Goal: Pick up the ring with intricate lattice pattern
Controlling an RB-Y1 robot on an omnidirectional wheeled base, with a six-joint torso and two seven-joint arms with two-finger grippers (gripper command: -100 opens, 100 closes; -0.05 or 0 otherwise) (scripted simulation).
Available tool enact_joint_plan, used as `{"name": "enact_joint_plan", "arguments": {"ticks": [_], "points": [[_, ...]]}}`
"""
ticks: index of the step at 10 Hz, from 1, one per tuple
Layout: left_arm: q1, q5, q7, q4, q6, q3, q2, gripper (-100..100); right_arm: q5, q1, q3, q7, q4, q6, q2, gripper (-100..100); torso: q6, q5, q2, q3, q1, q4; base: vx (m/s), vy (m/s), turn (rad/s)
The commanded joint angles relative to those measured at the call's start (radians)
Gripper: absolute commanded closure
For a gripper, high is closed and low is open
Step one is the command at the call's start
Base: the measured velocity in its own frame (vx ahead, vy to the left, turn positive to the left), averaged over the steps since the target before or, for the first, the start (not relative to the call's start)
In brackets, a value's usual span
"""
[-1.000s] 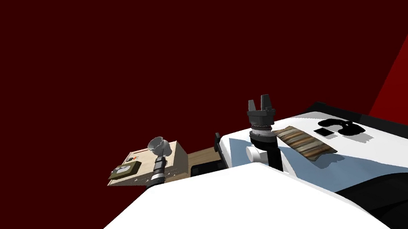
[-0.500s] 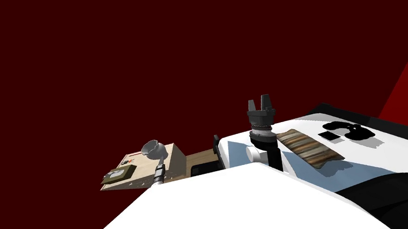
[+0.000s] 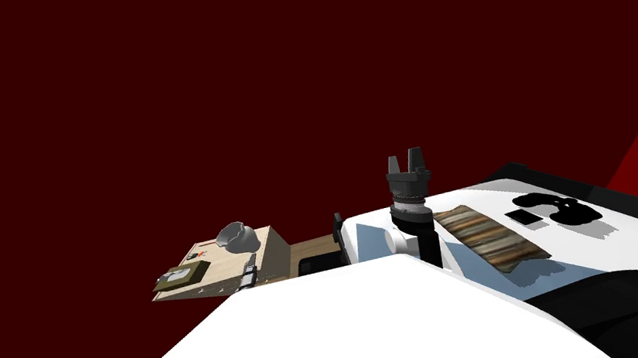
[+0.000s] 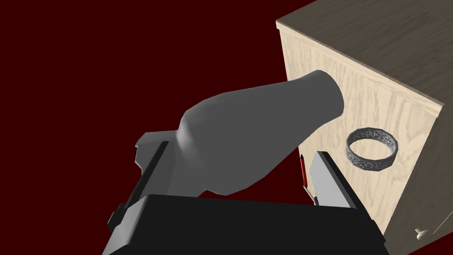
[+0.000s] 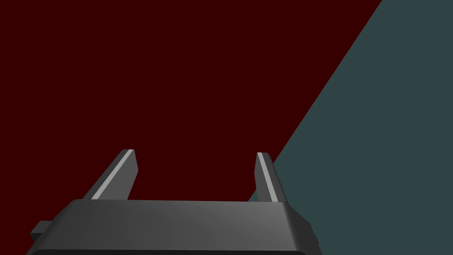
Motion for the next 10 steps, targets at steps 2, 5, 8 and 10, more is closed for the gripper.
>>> {"name": "enact_joint_plan", "arguments": {"ticks": [2,5,8,10], "points": [[-0.01,-0.007,-0.04,0.09,-0.015,0.011,0.009,-100,0.0,0.0,0.0,0.0,0.0,0.0,0.0,0,0.0,0.0,-0.001,0.0,0.0,0.0,0.056,-0.01,0.043],[-0.023,-0.017,-0.073,0.19,-0.03,0.019,0.024,-100,0.0,0.0,0.0,0.0,0.0,0.0,0.0,0,0.0,0.0,-0.001,-0.001,0.001,0.0,0.055,0.002,0.029],[-0.03,-0.022,-0.089,0.253,-0.038,0.023,0.032,-100,0.0,0.0,0.0,0.0,0.0,0.0,0.0,0,0.0,0.0,-0.001,-0.001,0.002,0.0,0.038,0.018,0.02],[-0.039,-0.028,-0.104,0.296,-0.046,0.027,0.04,-100,0.0,0.0,0.0,0.0,0.0,0.0,0.0,0,0.0,0.0,-0.001,0.0,0.003,0.0,0.034,0.021,0.021]]}}
